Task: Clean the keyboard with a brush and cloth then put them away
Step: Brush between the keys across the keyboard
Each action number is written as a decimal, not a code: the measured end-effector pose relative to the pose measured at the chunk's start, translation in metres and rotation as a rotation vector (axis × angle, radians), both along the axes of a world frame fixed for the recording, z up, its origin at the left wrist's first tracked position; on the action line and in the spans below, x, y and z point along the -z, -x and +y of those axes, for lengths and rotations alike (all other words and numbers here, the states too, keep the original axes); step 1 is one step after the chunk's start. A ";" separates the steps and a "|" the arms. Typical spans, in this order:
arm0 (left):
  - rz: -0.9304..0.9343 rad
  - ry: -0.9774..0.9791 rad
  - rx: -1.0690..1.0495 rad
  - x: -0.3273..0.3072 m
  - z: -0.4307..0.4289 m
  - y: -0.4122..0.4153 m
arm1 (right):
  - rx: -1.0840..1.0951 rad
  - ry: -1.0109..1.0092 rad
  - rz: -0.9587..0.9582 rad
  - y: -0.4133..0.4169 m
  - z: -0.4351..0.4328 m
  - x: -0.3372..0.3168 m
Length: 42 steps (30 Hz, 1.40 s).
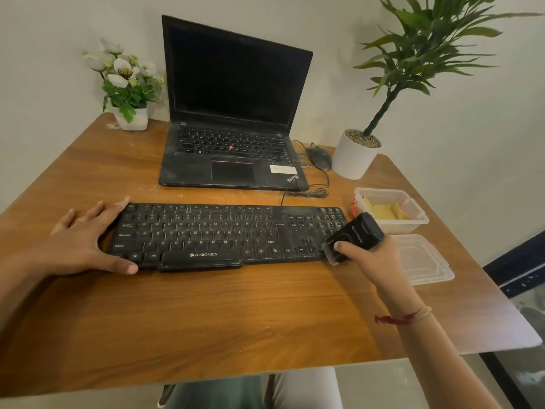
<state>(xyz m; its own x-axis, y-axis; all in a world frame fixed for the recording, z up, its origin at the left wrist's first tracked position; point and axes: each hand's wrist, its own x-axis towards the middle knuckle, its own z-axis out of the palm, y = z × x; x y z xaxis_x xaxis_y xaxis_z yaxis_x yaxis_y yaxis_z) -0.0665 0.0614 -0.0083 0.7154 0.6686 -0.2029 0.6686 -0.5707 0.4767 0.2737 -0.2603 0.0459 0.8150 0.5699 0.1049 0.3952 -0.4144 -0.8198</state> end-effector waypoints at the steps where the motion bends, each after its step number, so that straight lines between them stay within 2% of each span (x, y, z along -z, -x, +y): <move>1: 0.001 0.000 0.002 0.001 0.000 0.000 | 0.007 0.010 -0.001 -0.003 -0.001 -0.001; 5: -0.002 -0.010 0.004 0.001 0.001 0.000 | 0.120 -0.028 -0.059 -0.021 -0.003 -0.005; 10: 0.013 0.029 -0.012 0.000 0.001 0.000 | -0.037 -0.039 0.150 0.003 0.009 0.007; 15: 0.031 0.028 0.012 -0.001 0.003 -0.001 | 0.220 -0.038 -0.017 -0.033 -0.008 -0.004; 17: 0.028 0.029 0.016 0.000 0.003 0.000 | 0.240 -0.035 -0.036 -0.032 -0.011 -0.004; 22: 0.021 0.028 0.023 0.002 0.007 0.001 | 0.008 -0.041 0.156 -0.010 0.003 -0.002; 28: 0.021 0.044 0.030 -0.002 0.006 -0.001 | 0.093 0.000 -0.062 -0.044 0.028 -0.014; 33: 0.011 0.037 0.017 0.002 0.010 0.000 | -0.071 0.169 -0.057 -0.047 0.057 -0.016; 37: 0.012 0.038 0.017 0.003 0.011 0.001 | -0.038 0.171 -0.185 -0.066 0.069 -0.025; 42: 0.023 0.050 0.013 0.001 0.010 0.001 | -0.206 0.283 -0.090 -0.063 0.076 -0.016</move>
<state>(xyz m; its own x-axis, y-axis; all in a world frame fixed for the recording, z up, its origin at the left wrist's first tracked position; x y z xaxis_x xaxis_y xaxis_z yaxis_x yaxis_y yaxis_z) -0.0673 0.0715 -0.0097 0.7188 0.6481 -0.2517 0.6722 -0.5555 0.4895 0.3364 -0.1842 0.0624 0.6747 0.7379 -0.0148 0.5594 -0.5244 -0.6419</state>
